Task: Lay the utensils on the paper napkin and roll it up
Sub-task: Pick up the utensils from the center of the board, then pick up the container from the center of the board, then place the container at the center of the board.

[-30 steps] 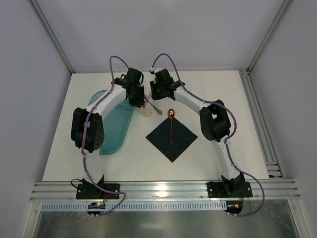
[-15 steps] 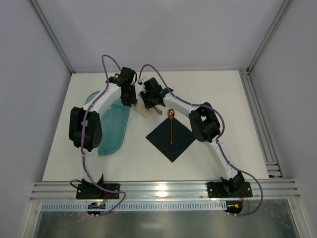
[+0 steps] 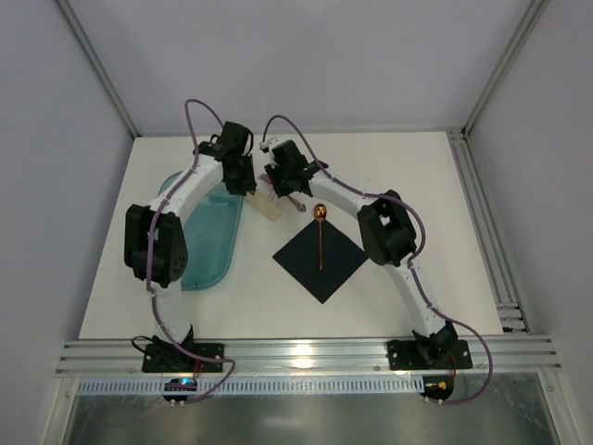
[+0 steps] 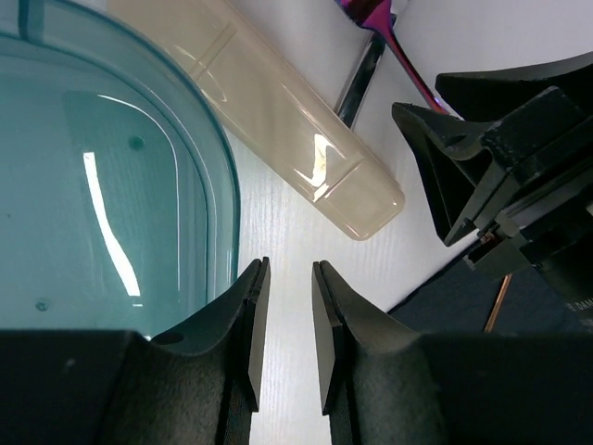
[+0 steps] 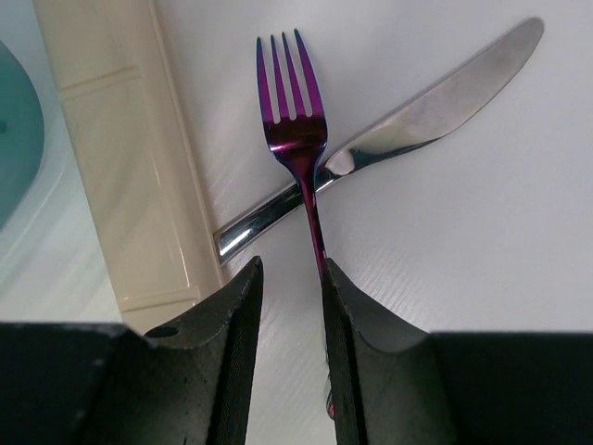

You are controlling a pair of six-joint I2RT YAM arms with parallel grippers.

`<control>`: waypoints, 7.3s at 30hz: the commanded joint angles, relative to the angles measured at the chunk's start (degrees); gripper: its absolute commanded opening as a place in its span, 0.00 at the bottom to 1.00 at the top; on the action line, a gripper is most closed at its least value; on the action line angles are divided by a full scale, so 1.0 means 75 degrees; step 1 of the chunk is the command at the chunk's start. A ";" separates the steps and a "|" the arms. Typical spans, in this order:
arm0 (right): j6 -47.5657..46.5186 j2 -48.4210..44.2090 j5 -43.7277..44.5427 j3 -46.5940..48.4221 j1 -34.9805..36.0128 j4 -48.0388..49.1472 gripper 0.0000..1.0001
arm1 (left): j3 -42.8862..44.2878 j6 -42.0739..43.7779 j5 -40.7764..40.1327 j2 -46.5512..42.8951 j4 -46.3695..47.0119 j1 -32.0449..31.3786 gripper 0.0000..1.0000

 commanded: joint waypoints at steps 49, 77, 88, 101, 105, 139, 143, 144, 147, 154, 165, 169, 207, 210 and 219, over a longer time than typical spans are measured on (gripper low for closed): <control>0.0728 -0.1755 -0.0788 0.0141 -0.1172 0.0042 0.04 | 0.1460 -0.1741 -0.2118 -0.0461 -0.0455 -0.1160 0.55; 0.1409 -0.7028 -0.0648 -0.5954 -0.1689 0.1728 0.04 | 0.2680 -0.3793 -0.3187 0.2575 -0.1546 -0.1547 0.76; 0.1362 -0.7486 -0.0554 -0.6399 -0.1700 0.1822 0.04 | 0.2258 -0.3969 -0.3199 0.2939 -0.1429 -0.1547 0.75; 0.1467 -0.7744 -0.0519 -0.6376 -0.1700 0.1635 0.04 | 0.1765 -0.3782 -0.2894 0.2588 -0.0948 -0.1570 0.31; 0.1620 -0.7686 -0.0648 -0.6306 -0.1712 0.1647 0.04 | 0.1754 -0.3606 -0.2859 0.2108 -0.0878 -0.1582 0.11; 0.4233 -0.4440 -0.2933 -0.5345 -0.2251 0.2994 0.04 | -0.4116 -0.7681 0.6340 0.0653 1.3885 -0.0481 0.02; 0.4280 -0.4088 -0.3120 -0.5065 -0.2251 0.3238 0.04 | -0.4375 -0.8804 0.6293 0.1285 1.5618 -0.0223 0.03; 0.4268 -0.4018 -0.3155 -0.5029 -0.2251 0.3287 0.04 | -0.4305 -0.9006 0.6317 0.1554 1.5854 -0.0223 0.03; 0.4210 -0.3854 -0.3086 -0.4877 -0.2263 0.3206 0.04 | -0.4258 -0.9137 0.6376 0.1743 1.6068 -0.0234 0.04; 0.4116 -0.3537 -0.3132 -0.4549 -0.2298 0.3077 0.04 | -0.4047 -0.9230 0.6317 0.2153 1.5845 -0.0234 0.11; 0.4069 -0.3478 -0.3097 -0.4525 -0.2345 0.3076 0.04 | -0.3871 -0.8879 0.6212 0.2306 1.4920 -0.0305 0.30; 0.4034 -0.3490 -0.3120 -0.4571 -0.2426 0.3076 0.04 | -0.3894 -0.8867 0.6153 0.2388 1.4837 -0.0328 0.34; 0.3882 -0.3795 -0.3238 -0.4982 -0.2567 0.3182 0.04 | -0.3531 -0.7216 0.5731 0.1557 1.1688 -0.0621 0.60; 0.3870 -0.3771 -0.3226 -0.4958 -0.2591 0.3158 0.04 | -0.3485 -0.6911 0.5509 0.1346 1.0939 -0.0621 0.64; 0.3846 -0.3748 -0.3261 -0.5075 -0.2591 0.3170 0.04 | -0.3028 -0.5939 0.4620 0.0691 0.8770 -0.0621 0.63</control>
